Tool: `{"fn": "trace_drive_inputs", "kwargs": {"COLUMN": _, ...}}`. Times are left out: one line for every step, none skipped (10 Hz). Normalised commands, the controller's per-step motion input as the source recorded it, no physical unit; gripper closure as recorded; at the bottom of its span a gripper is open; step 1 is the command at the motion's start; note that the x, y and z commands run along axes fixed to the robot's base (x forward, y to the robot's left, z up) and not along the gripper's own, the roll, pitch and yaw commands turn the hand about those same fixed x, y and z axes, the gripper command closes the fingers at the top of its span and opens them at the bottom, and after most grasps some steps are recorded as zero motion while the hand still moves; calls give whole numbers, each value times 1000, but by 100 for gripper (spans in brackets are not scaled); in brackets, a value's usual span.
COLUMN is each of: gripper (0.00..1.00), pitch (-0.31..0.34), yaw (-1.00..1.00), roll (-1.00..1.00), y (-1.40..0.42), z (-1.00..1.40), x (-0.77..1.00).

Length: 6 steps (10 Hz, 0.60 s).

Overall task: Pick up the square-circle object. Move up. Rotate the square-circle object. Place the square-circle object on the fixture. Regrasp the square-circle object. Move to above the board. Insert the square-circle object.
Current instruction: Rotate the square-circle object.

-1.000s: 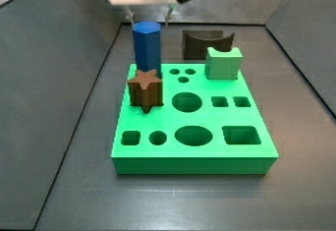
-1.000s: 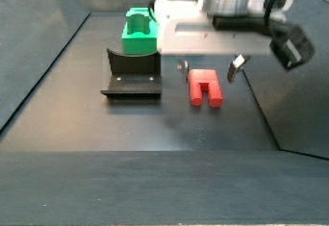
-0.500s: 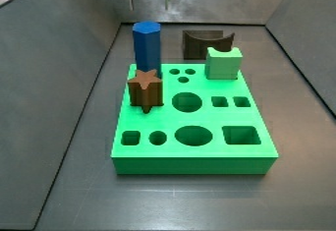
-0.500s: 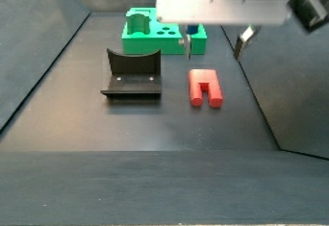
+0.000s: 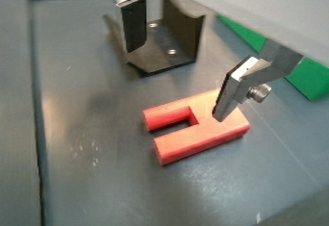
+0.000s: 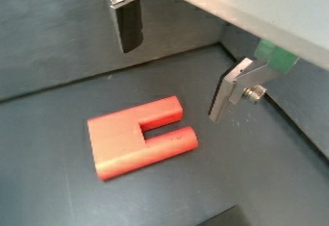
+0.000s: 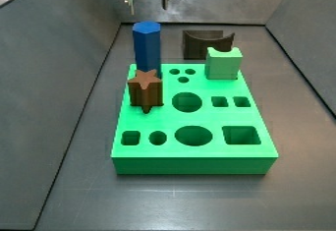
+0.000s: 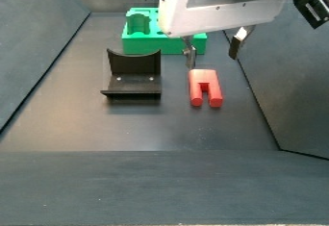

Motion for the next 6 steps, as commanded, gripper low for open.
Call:
{"fn": "trace_drive_inputs", "kwargs": {"gripper": 0, "pitch": 0, "yaw": 1000, "roll": 0, "y": -1, "z": -40, "x": 26}}
{"fn": "trace_drive_inputs", "kwargs": {"gripper": 0, "pitch": 0, "yaw": 1000, "roll": 0, "y": 0, "z": -38, "x": 26}}
{"fn": "trace_drive_inputs", "kwargs": {"gripper": 0, "pitch": 0, "yaw": 1000, "roll": 0, "y": -1, "z": -38, "x": 26}}
{"fn": "trace_drive_inputs", "kwargs": {"gripper": 0, "pitch": 0, "yaw": 1000, "roll": 0, "y": 0, "z": -37, "x": 26}}
{"fn": "trace_drive_inputs", "kwargs": {"gripper": 0, "pitch": 0, "yaw": 1000, "roll": 0, "y": 0, "z": -37, "x": 26}}
{"fn": "trace_drive_inputs", "kwargs": {"gripper": 0, "pitch": 0, "yaw": 1000, "roll": 0, "y": 0, "z": -37, "x": 26}}
